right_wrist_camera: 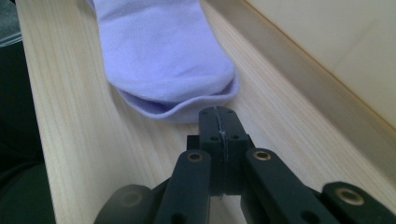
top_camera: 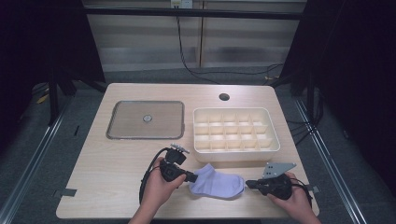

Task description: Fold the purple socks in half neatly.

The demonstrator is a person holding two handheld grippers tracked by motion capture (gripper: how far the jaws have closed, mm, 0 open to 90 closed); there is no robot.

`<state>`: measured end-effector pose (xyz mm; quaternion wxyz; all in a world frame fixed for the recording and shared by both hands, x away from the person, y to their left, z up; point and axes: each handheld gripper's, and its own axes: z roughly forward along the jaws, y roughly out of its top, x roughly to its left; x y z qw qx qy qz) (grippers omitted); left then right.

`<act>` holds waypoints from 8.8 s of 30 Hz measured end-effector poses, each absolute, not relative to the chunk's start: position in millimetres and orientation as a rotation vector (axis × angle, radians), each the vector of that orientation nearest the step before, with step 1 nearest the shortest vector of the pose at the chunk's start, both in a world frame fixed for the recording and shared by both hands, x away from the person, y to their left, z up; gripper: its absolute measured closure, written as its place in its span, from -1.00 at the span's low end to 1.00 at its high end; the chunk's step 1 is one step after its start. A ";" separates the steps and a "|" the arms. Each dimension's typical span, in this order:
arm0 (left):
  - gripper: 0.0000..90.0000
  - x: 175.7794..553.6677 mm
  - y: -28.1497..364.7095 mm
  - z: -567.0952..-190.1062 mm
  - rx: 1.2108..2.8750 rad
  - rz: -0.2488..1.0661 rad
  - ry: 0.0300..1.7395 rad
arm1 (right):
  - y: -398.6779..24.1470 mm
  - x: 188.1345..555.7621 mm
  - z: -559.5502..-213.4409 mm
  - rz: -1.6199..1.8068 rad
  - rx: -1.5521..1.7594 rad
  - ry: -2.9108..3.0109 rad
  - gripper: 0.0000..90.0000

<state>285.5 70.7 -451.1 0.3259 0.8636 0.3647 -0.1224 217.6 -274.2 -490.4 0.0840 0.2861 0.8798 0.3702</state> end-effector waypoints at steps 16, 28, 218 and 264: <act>0.86 283.2 68.1 -444.1 2.268 -0.321 0.933 | -262.4 223.5 -496.9 1.099 0.845 2.676 1.00; 0.86 282.8 65.9 -441.7 2.278 -0.319 0.924 | -256.3 225.4 -498.2 1.120 0.835 2.680 1.00; 0.83 295.4 -1.7 -435.1 2.364 -0.342 0.884 | -233.9 229.7 -502.7 1.175 0.766 2.653 0.99; 0.83 292.4 -14.8 -440.1 2.405 -0.326 0.855 | -232.5 228.5 -502.4 1.169 0.755 2.649 0.98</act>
